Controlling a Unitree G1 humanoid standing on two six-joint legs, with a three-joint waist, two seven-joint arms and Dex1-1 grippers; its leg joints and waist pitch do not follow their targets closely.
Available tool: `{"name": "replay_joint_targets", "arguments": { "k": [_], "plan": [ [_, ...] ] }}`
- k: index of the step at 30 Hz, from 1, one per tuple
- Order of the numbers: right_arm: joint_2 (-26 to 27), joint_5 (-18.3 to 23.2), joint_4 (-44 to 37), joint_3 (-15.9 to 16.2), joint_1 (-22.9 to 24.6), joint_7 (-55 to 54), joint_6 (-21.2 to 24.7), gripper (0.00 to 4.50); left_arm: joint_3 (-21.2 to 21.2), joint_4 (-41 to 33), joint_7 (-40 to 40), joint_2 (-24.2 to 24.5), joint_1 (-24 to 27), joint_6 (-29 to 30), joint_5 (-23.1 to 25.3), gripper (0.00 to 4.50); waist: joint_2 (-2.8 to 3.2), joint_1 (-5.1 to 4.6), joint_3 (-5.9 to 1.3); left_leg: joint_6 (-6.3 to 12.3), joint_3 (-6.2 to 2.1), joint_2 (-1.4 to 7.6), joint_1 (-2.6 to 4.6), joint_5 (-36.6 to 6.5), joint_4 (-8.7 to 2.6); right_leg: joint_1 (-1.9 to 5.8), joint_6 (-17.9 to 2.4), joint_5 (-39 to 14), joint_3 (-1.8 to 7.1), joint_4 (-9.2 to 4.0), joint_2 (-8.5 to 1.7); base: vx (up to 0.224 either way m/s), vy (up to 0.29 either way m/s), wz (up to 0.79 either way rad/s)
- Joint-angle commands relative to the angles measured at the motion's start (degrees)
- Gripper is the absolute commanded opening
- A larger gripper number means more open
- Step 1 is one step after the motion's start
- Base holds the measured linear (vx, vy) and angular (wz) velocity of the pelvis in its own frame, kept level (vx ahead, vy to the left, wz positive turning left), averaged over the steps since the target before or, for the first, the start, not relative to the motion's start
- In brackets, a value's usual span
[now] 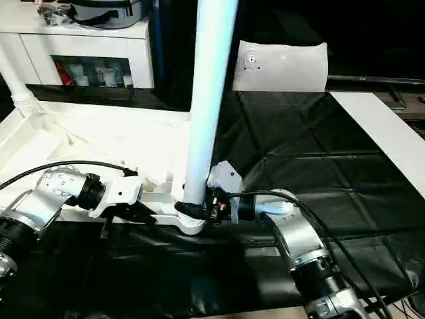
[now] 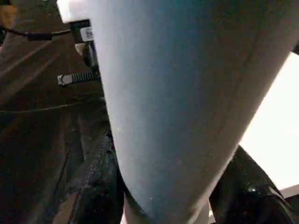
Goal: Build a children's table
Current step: Insert table leg to table base
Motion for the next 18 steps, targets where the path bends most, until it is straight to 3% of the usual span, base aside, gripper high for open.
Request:
{"name": "replay_joint_targets", "arguments": {
  "k": [1,5,8,10,11,12,13,14,15,16,17,18],
  "plan": [
    [0.37,-3.0,4.36,3.6,3.27,-0.86,3.38,1.89,1.13,0.17,3.64,1.7,1.38,2.66,2.65,0.0,0.93,-0.22,-1.2,0.28,0.4,0.48,-0.87,-16.85,-4.02,1.99,-5.68,-23.74,3.21,-5.2,-4.24,0.0,0.0,0.0],
    [1.94,-3.63,5.21,1.44,3.55,-6.06,3.24,1.89,3.49,-6.55,6.02,2.64,5.69,8.41,0.83,0.0,1.15,-1.06,-1.07,0.17,0.13,0.45,-0.88,-18.88,-4.12,1.76,-4.6,-28.16,3.05,-5.68,-4.29,0.0,0.0,0.0],
    [4.35,-4.19,6.98,-1.14,3.23,-12.49,2.74,1.89,6.26,-15.17,10.12,2.04,10.84,16.52,-1.32,0.0,1.32,-1.7,-1.2,-0.36,-0.03,0.7,-0.9,-19.36,-4.2,1.64,-5.46,-27.53,3.13,-5.34,-4.45,0.0,0.0,0.0],
    [5.01,-4.31,7.44,-1.76,3.09,-14.21,2.7,1.89,6.81,-17.39,11.25,1.67,12.17,18.43,-1.59,0.0,1.41,-2.3,-0.98,-0.05,-0.15,0.46,-1.1,-20.22,-4.26,1.6,-5.35,-28.09,2.93,-5.6,-4.1,0.0,0.0,0.0],
    [7.0,-4.77,9.65,-3.23,2.17,-19.17,2.56,1.89,7.73,-23.69,14.83,-0.6,15.74,24.48,-1.84,0.0,1.45,-2.46,-1.07,-0.03,-0.16,0.39,-0.96,-20.48,-4.17,1.57,-5.27,-28.15,2.98,-5.53,-4.09,0.0,0.0,0.0],
    [8.51,-5.14,11.79,-4.21,1.01,-22.78,2.37,1.89,7.78,-27.01,17.24,-2.75,17.49,28.17,-1.72,0.0,1.37,-3.26,-0.97,-0.73,-0.36,0.73,-1.67,-19.51,-4.44,1.93,-6.47,-26.33,3.06,-5.01,-4.33,0.0,0.0,0.0],
    [9.17,-5.29,12.78,-4.66,0.46,-24.34,2.28,1.89,7.74,-28.39,18.3,-3.74,18.17,29.78,-1.64,0.0,1.13,-3.4,-0.88,-0.2,-0.15,0.21,-0.94,-20.74,-4.04,1.3,-5.69,-28.71,2.85,-5.81,-3.86,0.0,0.0,0.0],
    [11.02,-5.29,15.35,-5.96,-1.26,-28.39,2.37,1.89,7.05,-30.96,20.97,-6.42,18.96,32.9,-0.66,0.0,1.03,-3.78,-0.92,-0.26,-0.08,0.32,-0.84,-21.0,-3.96,1.18,-5.97,-28.73,3.05,-5.56,-3.94,0.0,0.0,0.0],
    [11.82,-5.2,16.42,-6.54,-2.06,-30.08,2.49,1.89,6.57,-31.71,22.05,-7.54,18.98,33.91,-0.06,0.0,1.31,-4.04,-0.77,-0.24,-0.23,0.18,-1.08,-21.16,-4.0,1.27,-5.71,-30.21,2.92,-5.83,-3.94,0.0,0.0,0.0],
    [13.78,-5.26,19.09,-7.91,-4.29,-34.89,2.01,1.89,4.86,-33.64,24.44,-10.44,18.55,36.79,1.59,0.0,0.91,-3.93,-0.85,-0.01,-0.09,0.05,-0.76,-21.32,-3.78,0.98,-5.24,-30.88,2.94,-6.16,-3.87,0.0,0.0,0.0],
    [14.63,-5.19,20.18,-8.48,-5.31,-36.83,1.91,1.89,4.1,-34.33,25.49,-11.98,18.25,38.09,1.95,0.0,0.86,-4.04,-0.89,0.05,0.02,0.05,-0.58,-21.17,-3.65,0.7,-5.33,-30.83,3.09,-6.14,-3.91,0.0,0.0,0.0],
    [15.56,-4.99,21.14,-9.07,-6.28,-38.55,1.85,1.89,3.41,-34.76,26.71,-13.54,17.84,39.29,2.38,0.0,1.07,-3.72,-1.1,-0.05,0.01,0.19,-0.72,-20.11,-3.67,0.89,-5.37,-28.93,3.21,-5.97,-3.92,0.0,0.0,0.0]
  ]
}}
